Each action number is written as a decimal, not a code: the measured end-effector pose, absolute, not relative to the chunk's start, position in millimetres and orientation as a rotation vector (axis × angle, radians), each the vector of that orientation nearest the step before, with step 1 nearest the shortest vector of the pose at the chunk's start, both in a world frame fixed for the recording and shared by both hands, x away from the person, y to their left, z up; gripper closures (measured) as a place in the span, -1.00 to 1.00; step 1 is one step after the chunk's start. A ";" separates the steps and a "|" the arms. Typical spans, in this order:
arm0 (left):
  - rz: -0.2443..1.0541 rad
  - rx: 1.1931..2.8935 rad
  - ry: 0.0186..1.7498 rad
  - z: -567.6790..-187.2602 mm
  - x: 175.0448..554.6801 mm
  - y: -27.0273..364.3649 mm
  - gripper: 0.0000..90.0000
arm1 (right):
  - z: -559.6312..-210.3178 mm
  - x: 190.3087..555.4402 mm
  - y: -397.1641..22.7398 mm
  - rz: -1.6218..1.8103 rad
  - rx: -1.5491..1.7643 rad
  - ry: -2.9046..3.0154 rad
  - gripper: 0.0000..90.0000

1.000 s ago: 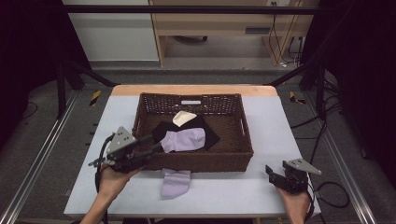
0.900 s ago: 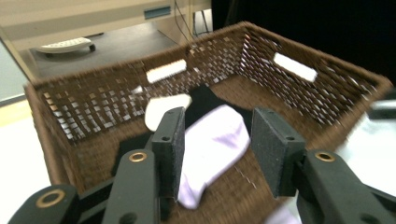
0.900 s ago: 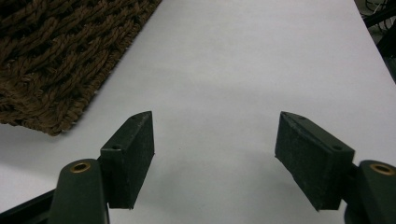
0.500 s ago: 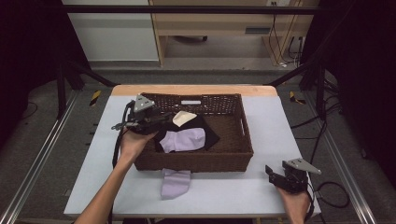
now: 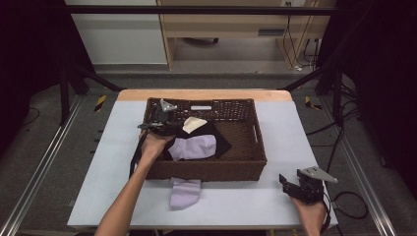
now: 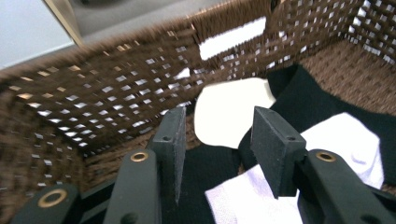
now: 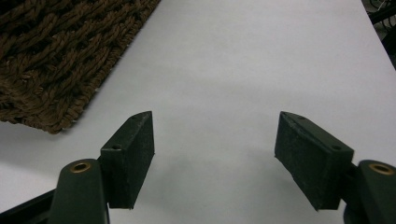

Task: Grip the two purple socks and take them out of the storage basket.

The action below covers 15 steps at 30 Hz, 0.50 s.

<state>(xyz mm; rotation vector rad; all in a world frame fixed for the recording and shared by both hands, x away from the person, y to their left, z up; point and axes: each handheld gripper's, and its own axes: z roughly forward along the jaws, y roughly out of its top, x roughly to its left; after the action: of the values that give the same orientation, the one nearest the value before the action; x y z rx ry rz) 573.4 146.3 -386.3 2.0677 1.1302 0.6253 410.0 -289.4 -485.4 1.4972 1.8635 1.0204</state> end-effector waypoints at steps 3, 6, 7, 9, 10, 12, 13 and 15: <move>0.624 2.069 1.112 -386.4 573.5 145.5 0.21 | -485.6 410.3 -289.3 1.021 1.500 1.862 -0.36; 0.600 2.132 1.134 -392.6 575.5 145.2 0.21 | -485.9 410.9 -289.0 1.012 1.494 1.869 -0.36; 0.585 2.144 1.140 -394.6 576.0 145.1 0.21 | -485.9 410.9 -289.0 1.013 1.496 1.868 -0.36; 0.559 2.164 1.151 -398.6 576.3 144.5 0.21 | -486.0 411.0 -289.3 1.011 1.497 1.867 -0.36; 0.546 2.184 1.154 -400.2 576.6 143.8 0.21 | -485.9 410.9 -289.3 1.010 1.500 1.865 -0.36; 0.541 2.202 1.153 -401.6 577.3 143.0 0.20 | -486.0 410.9 -289.3 1.010 1.499 1.865 -0.36; 0.526 2.214 1.157 -403.0 578.2 142.4 0.19 | -485.9 410.8 -289.3 1.011 1.499 1.865 -0.37; 0.491 2.262 1.175 -407.5 580.0 140.7 0.17 | -485.5 409.7 -288.9 1.022 1.492 1.866 -0.37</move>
<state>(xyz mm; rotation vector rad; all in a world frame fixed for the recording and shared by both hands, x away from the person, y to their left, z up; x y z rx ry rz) 580.0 140.7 -407.5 2.2617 1.1745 0.4906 409.7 -288.9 -485.5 1.4917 1.8664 1.0217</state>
